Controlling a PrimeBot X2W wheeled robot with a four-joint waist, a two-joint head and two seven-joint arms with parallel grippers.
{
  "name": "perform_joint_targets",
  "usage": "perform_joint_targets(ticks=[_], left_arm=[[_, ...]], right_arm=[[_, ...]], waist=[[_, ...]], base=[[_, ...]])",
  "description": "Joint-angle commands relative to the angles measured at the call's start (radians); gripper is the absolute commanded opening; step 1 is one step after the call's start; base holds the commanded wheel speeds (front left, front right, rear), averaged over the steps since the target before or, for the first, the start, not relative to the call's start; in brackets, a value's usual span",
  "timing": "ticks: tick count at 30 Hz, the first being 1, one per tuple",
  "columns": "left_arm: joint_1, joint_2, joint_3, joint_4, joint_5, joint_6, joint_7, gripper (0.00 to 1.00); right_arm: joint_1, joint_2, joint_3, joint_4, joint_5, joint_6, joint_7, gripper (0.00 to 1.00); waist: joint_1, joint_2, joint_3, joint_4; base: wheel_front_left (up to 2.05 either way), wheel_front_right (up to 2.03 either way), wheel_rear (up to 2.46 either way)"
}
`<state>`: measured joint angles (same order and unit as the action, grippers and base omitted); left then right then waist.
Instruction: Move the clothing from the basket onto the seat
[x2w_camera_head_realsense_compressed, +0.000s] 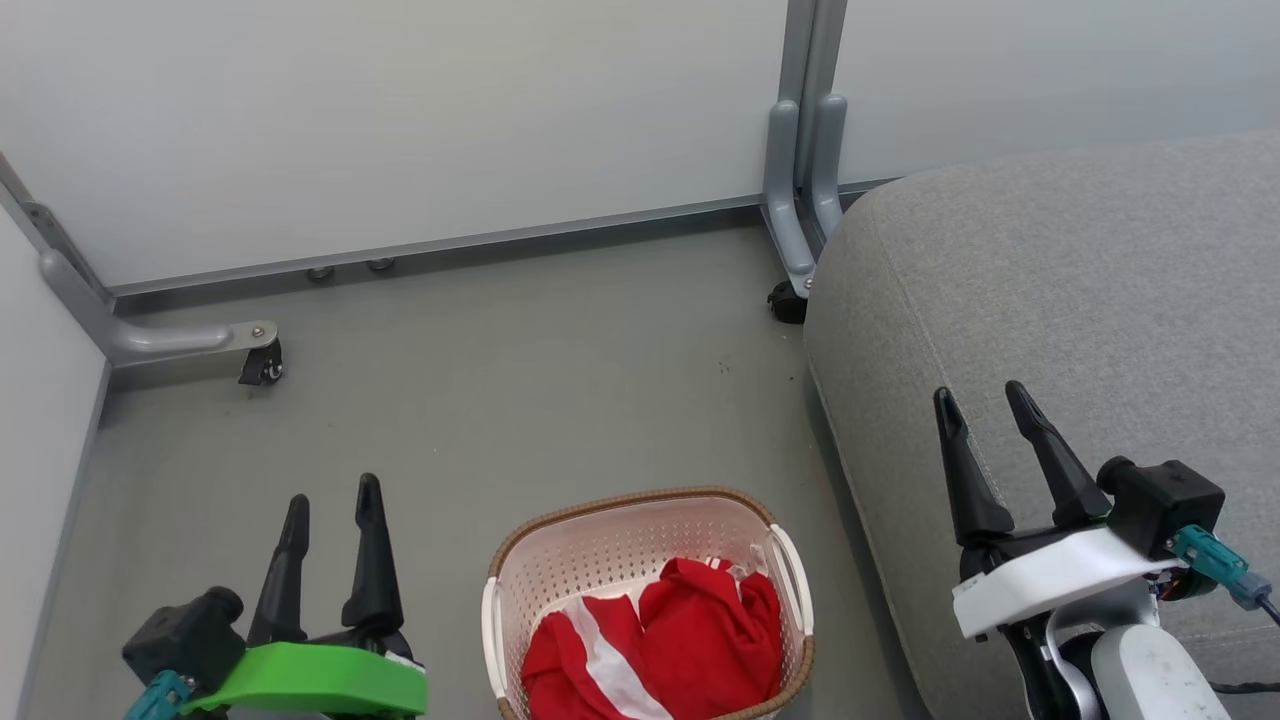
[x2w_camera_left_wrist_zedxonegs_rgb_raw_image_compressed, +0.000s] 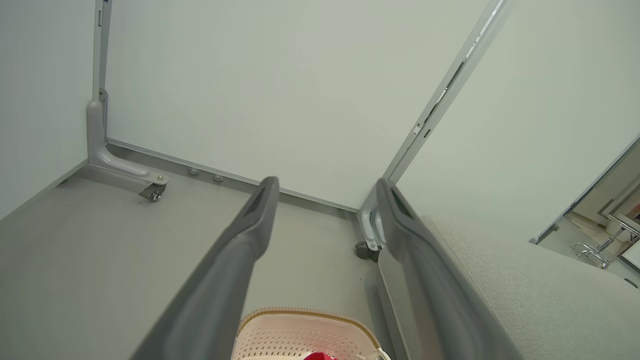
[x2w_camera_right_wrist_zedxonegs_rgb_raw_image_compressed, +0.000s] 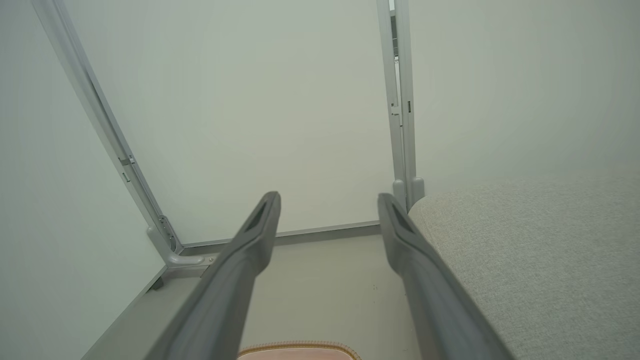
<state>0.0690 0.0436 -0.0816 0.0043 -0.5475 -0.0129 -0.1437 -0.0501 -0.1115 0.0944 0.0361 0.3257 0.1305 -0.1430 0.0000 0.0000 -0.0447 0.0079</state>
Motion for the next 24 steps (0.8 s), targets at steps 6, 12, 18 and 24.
perform_joint_targets(ticks=[6, 12, 18, 24], left_arm=[[0.013, 0.007, -0.043, 0.004, 0.097, 0.019, -0.022, 1.00], [0.015, 0.009, -0.076, 0.043, 0.174, -0.005, -0.036, 1.00], [0.018, 0.011, -0.102, 0.079, 0.249, 0.011, -0.050, 1.00], [0.018, 0.017, -0.124, 0.083, 0.306, 0.037, -0.063, 1.00]], right_arm=[[0.013, -0.004, 0.009, 0.006, -0.081, 0.000, -0.023, 1.00], [0.020, 0.000, 0.021, 0.019, -0.146, 0.000, -0.037, 1.00], [0.029, 0.007, 0.029, 0.030, -0.205, 0.000, -0.051, 1.00], [0.034, 0.013, 0.035, 0.034, -0.237, 0.000, -0.064, 1.00]], waist=[[0.0000, 0.0000, -0.005, 0.000], [0.0000, 0.0000, -0.010, -0.004], [0.0000, 0.0000, -0.013, -0.009], [0.0000, 0.0000, -0.017, -0.011]], base=[[0.00, 0.00, 0.00], [0.00, 0.00, 0.00], [0.00, 0.00, 0.00], [0.00, 0.00, 0.00]])
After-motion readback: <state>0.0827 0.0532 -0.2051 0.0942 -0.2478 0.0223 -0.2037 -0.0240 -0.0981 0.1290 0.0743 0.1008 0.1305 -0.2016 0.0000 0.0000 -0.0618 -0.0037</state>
